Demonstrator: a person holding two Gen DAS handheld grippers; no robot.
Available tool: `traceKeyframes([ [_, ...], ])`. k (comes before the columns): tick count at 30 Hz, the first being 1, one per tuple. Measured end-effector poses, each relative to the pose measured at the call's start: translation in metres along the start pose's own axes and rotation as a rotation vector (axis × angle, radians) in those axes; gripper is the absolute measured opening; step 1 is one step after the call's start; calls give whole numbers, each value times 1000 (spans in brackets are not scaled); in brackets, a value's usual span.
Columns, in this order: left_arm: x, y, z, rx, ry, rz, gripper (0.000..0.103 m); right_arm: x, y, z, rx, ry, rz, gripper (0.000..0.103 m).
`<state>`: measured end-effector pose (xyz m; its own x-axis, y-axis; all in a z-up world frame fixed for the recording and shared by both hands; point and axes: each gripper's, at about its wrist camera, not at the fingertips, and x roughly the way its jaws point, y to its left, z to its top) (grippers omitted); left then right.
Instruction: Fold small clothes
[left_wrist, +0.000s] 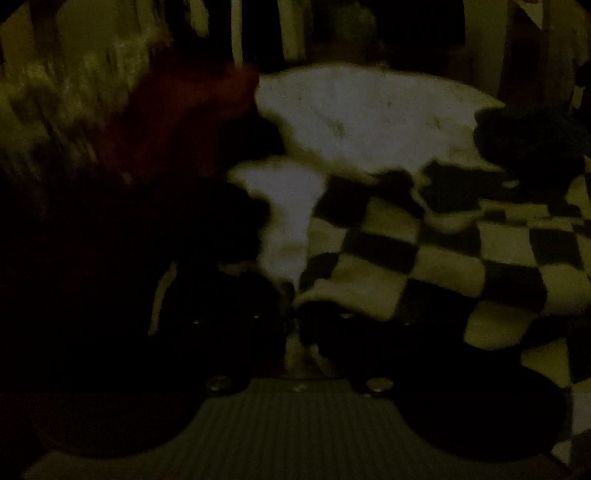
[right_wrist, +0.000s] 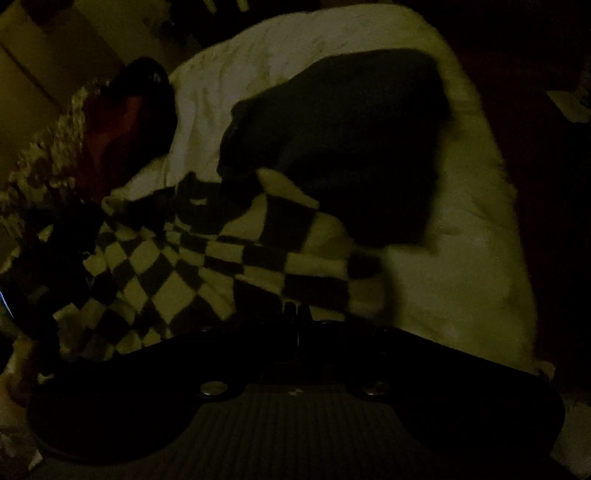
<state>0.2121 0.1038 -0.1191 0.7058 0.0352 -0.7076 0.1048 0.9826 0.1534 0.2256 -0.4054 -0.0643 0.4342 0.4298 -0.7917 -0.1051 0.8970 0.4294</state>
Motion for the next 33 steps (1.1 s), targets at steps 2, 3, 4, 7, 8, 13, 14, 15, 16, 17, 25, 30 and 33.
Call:
traceKeyframes([
  [2,8,1,-3,8,18,36,43,17,12,4,-37,6,-8,2],
  [3,10,2,-3,3,15,41,51,22,18,4,-57,-5,-24,9],
  [4,7,6,-3,-5,9,24,53,26,22,3,-67,-12,-25,17],
  [7,-8,7,0,-10,-33,21,70,26,30,-7,-94,-54,-5,37],
  [8,-14,6,2,-4,-59,33,85,26,31,-11,-102,-58,0,41],
  [13,-48,-4,22,41,-201,44,103,25,36,-16,-156,-22,-8,52],
  [14,-52,-8,25,52,-216,43,103,26,35,-17,-161,-10,-15,53],
  [15,-54,-11,27,60,-223,29,103,26,34,-18,-163,1,-17,53],
  [16,-55,-15,28,66,-224,6,103,26,31,-20,-157,8,-13,53],
  [17,-54,-19,29,74,-217,-23,103,26,28,-22,-145,6,-2,54],
  [25,-39,-54,13,171,-172,-69,103,47,12,-40,-21,8,152,44],
  [30,-33,-50,13,150,-169,-51,103,23,12,-35,-5,-95,300,17],
  [33,-31,-46,17,123,-166,-64,103,3,9,-19,9,-209,206,16],
])
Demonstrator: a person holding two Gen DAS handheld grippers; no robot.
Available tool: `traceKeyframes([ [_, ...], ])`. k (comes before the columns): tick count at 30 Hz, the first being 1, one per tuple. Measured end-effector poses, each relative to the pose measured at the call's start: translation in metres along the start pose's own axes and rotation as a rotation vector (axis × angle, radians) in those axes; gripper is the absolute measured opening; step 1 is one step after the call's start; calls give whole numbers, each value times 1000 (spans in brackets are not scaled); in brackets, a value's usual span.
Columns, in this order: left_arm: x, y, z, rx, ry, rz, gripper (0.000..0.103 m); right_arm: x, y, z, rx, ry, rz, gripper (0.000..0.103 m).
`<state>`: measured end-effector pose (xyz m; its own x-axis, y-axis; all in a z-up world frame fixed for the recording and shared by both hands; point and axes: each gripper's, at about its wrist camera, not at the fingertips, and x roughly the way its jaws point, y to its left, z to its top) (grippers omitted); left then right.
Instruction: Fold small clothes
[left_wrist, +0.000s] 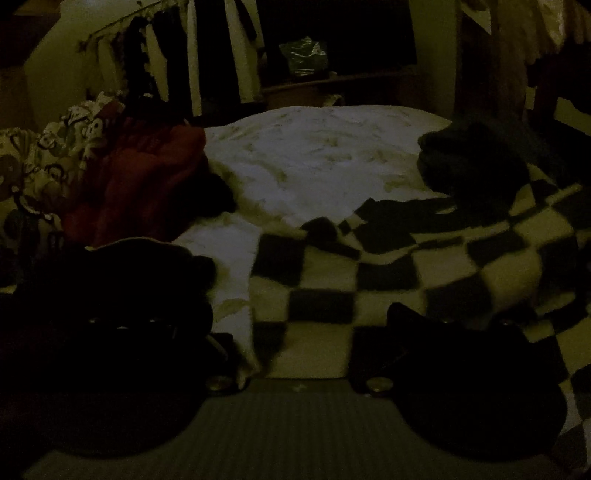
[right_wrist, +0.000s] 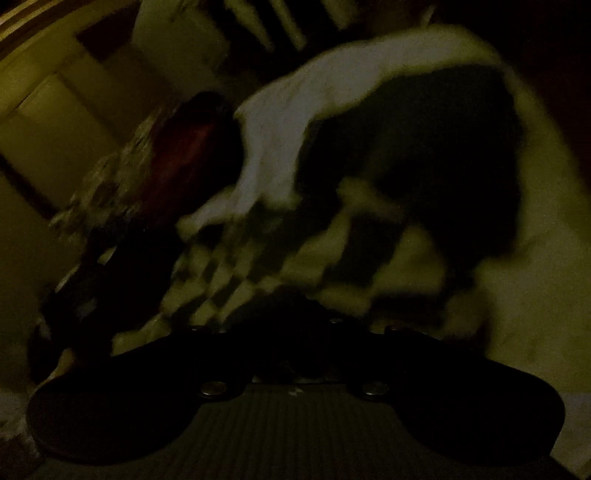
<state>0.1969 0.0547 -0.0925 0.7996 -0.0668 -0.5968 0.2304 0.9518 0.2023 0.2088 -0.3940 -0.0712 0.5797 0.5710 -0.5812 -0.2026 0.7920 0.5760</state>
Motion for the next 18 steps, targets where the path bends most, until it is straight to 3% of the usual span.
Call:
traceKeyframes([
  [3,4,-1,1,10,11,10,103,-2,-7,22,18,-42,-92,16],
  [7,13,-4,-3,22,28,34,103,27,-23,23,54,92,-202,19],
  [9,20,-2,-6,18,37,46,103,35,-31,17,74,110,-241,39],
  [10,25,0,-8,20,53,49,103,34,-35,13,100,87,-247,44],
  [13,38,6,-10,-7,84,78,103,10,-35,2,118,-52,-236,56],
  [15,40,11,-10,-44,82,71,103,-10,-32,-8,82,-102,-233,78],
  [18,29,8,-7,-67,42,30,103,-26,-27,-24,-8,-88,-183,76],
])
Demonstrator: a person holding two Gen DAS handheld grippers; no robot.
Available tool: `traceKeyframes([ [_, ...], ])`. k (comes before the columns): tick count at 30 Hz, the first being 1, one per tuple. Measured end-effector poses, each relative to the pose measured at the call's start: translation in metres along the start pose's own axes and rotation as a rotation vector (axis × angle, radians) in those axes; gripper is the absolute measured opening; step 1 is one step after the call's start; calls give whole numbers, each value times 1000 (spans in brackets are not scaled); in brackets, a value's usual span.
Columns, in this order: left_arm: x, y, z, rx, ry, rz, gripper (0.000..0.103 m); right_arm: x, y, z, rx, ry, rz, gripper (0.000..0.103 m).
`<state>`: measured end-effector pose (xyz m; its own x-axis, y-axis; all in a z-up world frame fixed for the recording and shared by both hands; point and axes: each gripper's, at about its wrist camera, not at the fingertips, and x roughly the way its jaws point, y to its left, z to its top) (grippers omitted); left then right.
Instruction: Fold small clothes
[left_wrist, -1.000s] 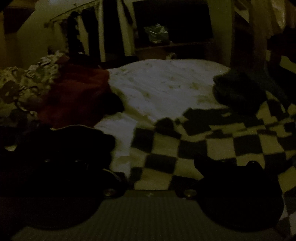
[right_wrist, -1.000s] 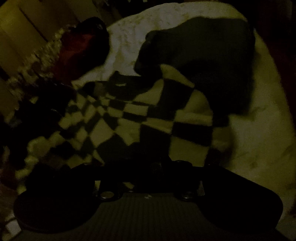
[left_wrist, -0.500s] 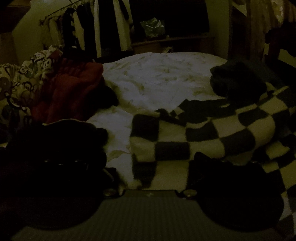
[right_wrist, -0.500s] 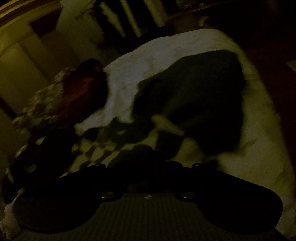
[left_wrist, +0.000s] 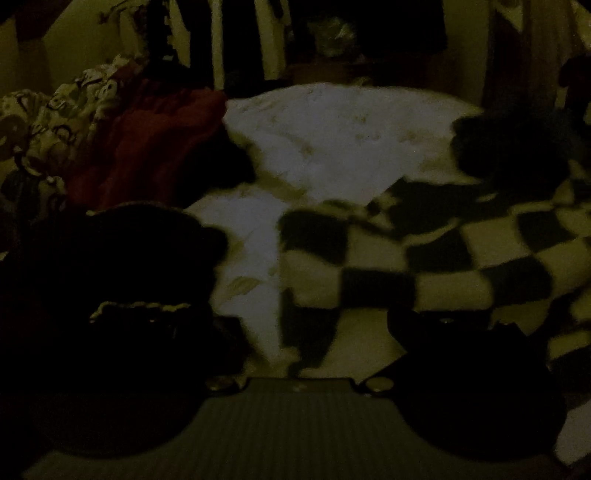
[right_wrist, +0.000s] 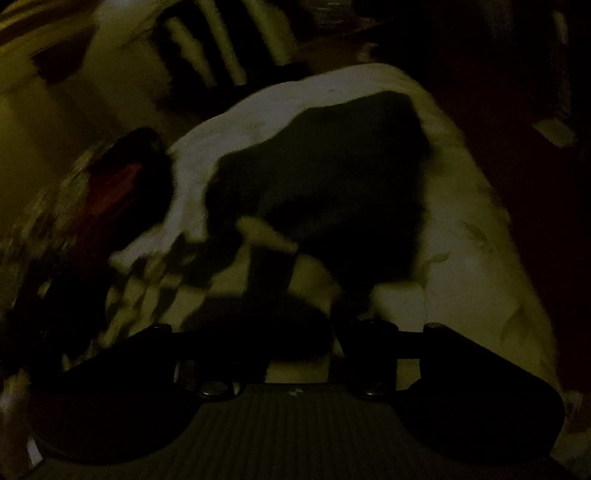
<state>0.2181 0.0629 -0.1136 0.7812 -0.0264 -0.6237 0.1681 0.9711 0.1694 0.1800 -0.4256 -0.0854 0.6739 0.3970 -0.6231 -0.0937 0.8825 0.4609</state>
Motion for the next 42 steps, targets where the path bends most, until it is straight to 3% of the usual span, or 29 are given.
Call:
traceKeyframes([
  [2,-10,-9,5,16,-37,-55,103,-7,0,-13,-65,-15,-1,75],
  [6,-15,-38,12,65,-31,-168,103,2,12,-28,-217,-29,-5,71],
  [11,-5,-74,18,129,-34,-207,103,35,25,-30,-373,-20,-32,70],
  [13,5,-87,22,138,-34,-199,103,41,28,-29,-405,-28,-20,58],
  [14,10,-92,24,134,-36,-199,103,40,30,-28,-414,-43,-26,45],
  [15,13,-97,26,129,-40,-198,103,40,32,-26,-415,-45,-29,18],
  [16,18,-100,27,128,-46,-193,103,38,31,-23,-388,-34,-12,12],
  [19,31,-108,32,146,-46,-148,103,24,16,-2,-150,-17,99,11],
  [22,47,-110,34,134,-31,-118,103,12,-12,19,271,82,372,11],
  [24,56,-109,36,110,-9,-133,103,-3,-18,26,415,71,454,10],
  [25,59,-108,37,96,-4,-133,103,-4,-25,26,539,135,487,10],
  [26,62,-108,39,83,-1,-126,103,-4,-31,23,637,170,496,10],
  [27,64,-108,40,80,2,-123,103,-8,-34,22,652,160,478,4],
  [28,66,-109,40,81,4,-124,103,-12,-36,24,615,155,399,5],
  [29,67,-109,40,84,7,-122,103,-14,-36,24,576,156,293,16],
  [30,68,-111,40,88,9,-120,103,-14,-38,22,559,159,206,35],
  [32,69,-111,39,95,10,-117,103,-11,-46,11,553,145,105,53],
  [35,67,-110,38,88,8,-123,103,-11,-41,-6,435,77,32,53],
  [40,57,-108,34,67,-17,-130,103,-8,24,-26,-1,-31,98,50],
  [42,57,-111,30,81,-11,-132,103,0,40,-31,-57,-57,120,50],
])
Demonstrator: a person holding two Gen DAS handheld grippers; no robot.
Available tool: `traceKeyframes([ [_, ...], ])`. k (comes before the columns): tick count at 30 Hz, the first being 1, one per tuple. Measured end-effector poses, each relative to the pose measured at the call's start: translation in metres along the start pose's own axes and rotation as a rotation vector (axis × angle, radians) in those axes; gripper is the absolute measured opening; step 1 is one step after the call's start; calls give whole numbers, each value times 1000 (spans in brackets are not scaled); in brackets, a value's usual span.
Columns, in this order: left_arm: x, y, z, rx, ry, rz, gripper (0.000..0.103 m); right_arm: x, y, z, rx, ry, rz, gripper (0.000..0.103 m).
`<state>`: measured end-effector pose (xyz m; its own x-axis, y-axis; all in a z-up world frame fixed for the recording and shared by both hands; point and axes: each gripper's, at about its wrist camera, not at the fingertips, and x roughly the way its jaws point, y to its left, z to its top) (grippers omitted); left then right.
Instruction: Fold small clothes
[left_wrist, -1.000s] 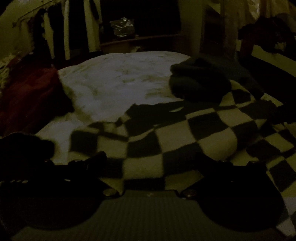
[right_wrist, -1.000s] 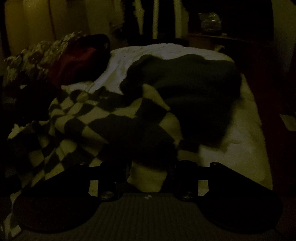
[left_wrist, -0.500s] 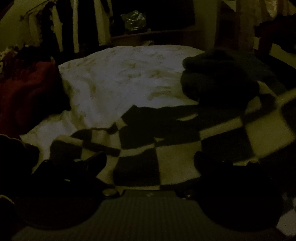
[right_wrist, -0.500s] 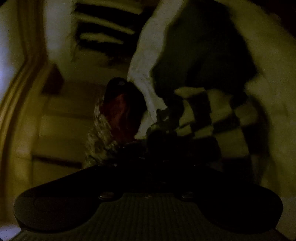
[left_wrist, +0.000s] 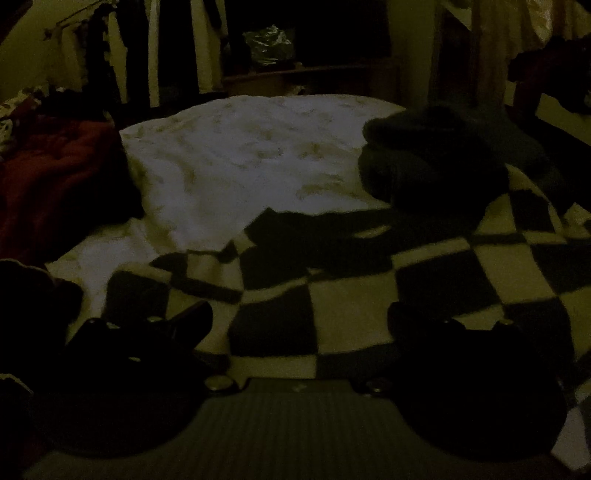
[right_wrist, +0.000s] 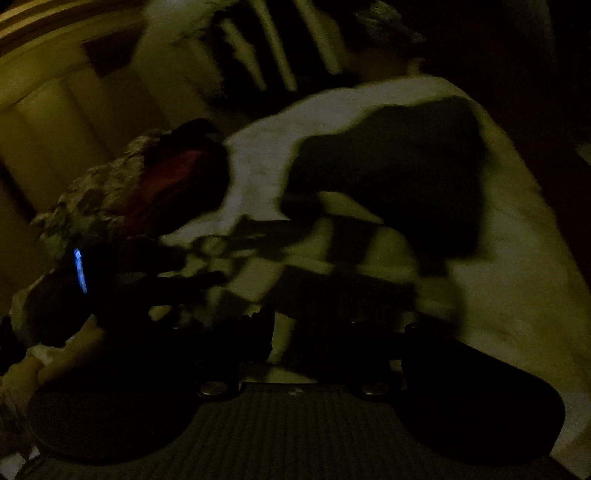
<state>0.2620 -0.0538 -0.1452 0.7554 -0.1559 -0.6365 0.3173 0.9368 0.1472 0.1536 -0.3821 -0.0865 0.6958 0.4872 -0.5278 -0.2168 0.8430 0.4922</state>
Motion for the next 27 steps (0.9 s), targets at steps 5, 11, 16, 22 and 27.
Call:
traceKeyframes([
  [5,1,0,-3,4,4,8,103,29,10,-5,-30,38,-89,51],
  [11,2,2,-7,3,8,4,103,56,13,-18,-10,80,-192,54],
  [16,-6,-1,-8,35,7,25,103,59,37,-21,-148,62,-252,57],
  [22,-45,-6,-12,120,-9,44,103,6,66,-17,-174,-23,-207,65],
  [27,-97,-9,-21,187,2,21,103,-47,100,-24,-202,-7,-163,95],
])
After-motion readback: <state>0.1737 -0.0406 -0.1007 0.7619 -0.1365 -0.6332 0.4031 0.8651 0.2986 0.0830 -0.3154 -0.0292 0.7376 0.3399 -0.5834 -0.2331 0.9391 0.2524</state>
